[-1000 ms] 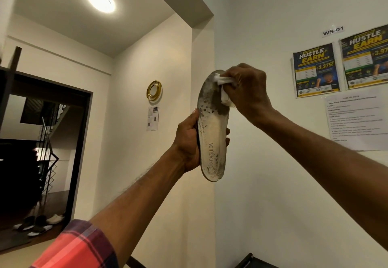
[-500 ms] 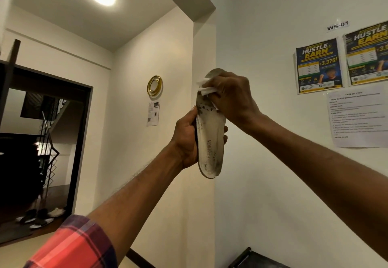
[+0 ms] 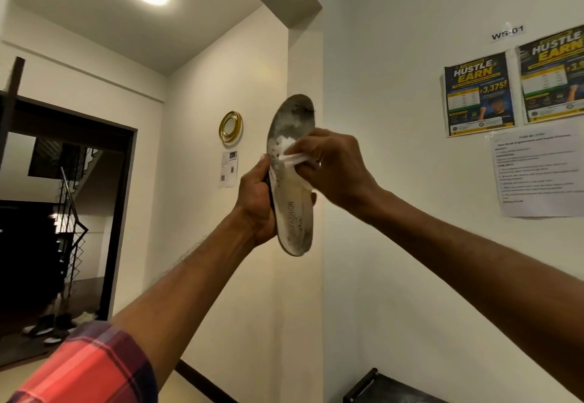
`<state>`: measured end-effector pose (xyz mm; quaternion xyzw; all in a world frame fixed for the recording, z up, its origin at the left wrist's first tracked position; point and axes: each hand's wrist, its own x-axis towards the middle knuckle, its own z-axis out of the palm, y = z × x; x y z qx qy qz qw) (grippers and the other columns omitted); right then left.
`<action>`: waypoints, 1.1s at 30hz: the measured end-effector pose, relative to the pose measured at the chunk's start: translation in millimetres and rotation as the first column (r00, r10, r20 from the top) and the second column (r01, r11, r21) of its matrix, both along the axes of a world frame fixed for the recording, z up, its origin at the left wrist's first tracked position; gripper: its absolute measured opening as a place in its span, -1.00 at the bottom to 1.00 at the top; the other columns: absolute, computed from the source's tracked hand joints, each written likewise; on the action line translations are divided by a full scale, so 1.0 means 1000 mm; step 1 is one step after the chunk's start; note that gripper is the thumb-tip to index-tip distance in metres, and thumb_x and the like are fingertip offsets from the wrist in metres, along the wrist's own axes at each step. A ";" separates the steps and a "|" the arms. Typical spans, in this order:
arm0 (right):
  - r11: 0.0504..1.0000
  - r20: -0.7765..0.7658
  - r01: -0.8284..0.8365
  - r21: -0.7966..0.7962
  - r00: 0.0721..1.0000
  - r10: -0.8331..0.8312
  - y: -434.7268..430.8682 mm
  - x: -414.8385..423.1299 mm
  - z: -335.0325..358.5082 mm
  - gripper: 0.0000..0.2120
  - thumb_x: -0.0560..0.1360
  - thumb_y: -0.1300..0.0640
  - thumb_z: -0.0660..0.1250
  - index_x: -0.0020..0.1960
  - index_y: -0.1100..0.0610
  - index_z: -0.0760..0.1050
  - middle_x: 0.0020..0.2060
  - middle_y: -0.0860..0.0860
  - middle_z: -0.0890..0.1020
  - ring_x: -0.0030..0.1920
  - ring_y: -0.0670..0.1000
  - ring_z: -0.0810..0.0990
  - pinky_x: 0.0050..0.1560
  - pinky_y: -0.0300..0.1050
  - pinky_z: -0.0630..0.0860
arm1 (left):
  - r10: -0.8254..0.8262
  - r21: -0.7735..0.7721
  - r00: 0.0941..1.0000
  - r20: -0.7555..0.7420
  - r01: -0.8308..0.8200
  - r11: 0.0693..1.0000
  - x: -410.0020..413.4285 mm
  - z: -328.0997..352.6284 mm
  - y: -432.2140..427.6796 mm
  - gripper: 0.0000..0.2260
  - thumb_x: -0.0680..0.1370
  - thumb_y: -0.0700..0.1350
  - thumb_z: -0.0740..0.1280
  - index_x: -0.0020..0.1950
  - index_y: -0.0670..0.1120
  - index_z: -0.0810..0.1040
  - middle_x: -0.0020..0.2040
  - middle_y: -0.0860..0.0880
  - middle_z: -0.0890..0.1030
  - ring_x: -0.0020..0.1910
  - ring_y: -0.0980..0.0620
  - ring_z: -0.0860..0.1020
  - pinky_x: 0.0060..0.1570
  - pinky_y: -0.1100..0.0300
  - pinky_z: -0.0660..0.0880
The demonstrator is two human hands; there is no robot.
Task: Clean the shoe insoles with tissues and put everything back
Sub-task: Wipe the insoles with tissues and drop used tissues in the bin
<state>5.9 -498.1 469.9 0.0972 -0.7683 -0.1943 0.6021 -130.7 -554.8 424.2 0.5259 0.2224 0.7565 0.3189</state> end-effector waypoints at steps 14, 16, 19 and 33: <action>0.944 -0.027 -0.171 -0.283 0.985 0.170 0.008 -0.122 -0.054 -0.86 0.43 0.19 0.53 -0.03 0.19 0.70 -0.18 0.05 0.70 -0.23 -0.08 0.59 -0.24 -0.50 0.42 | 0.149 -0.088 0.981 0.125 -0.139 0.986 -0.106 -0.052 -0.017 -0.44 0.66 0.26 0.01 0.39 -0.07 0.54 0.07 -0.19 0.66 -0.06 -0.17 0.61 0.08 -0.11 0.53; 0.930 -0.003 -0.192 -0.312 0.980 0.201 0.012 -0.149 -0.072 -0.86 0.42 0.20 0.53 -0.03 0.18 0.70 -0.19 0.05 0.70 -0.23 -0.08 0.59 -0.23 -0.48 0.42 | 0.196 -0.114 0.967 0.161 -0.179 0.977 -0.135 -0.074 -0.018 -0.42 0.66 0.26 0.00 0.38 -0.08 0.55 0.09 -0.20 0.66 -0.05 -0.18 0.60 0.12 -0.12 0.51; 0.897 0.042 -0.204 -0.393 0.970 0.239 0.021 -0.190 -0.109 -0.86 0.40 0.23 0.52 -0.04 0.15 0.70 -0.19 0.03 0.69 -0.22 -0.07 0.60 -0.22 -0.40 0.46 | 0.267 -0.203 0.934 0.238 -0.221 0.954 -0.180 -0.121 -0.017 -0.39 0.66 0.27 0.00 0.42 -0.13 0.52 0.13 -0.24 0.62 -0.05 -0.19 0.59 0.09 -0.11 0.52; 0.606 0.465 0.101 -0.789 0.742 0.483 0.102 -0.385 -0.547 -0.90 0.40 0.22 0.49 -0.09 0.12 0.70 -0.19 0.04 0.69 -0.22 -0.03 0.64 -0.17 -0.19 0.56 | 0.633 -0.736 0.594 0.495 -0.100 0.670 -0.316 -0.526 0.061 -0.53 0.69 0.16 0.07 0.27 -0.13 0.60 0.01 -0.22 0.70 -0.04 -0.18 0.67 0.04 -0.02 0.56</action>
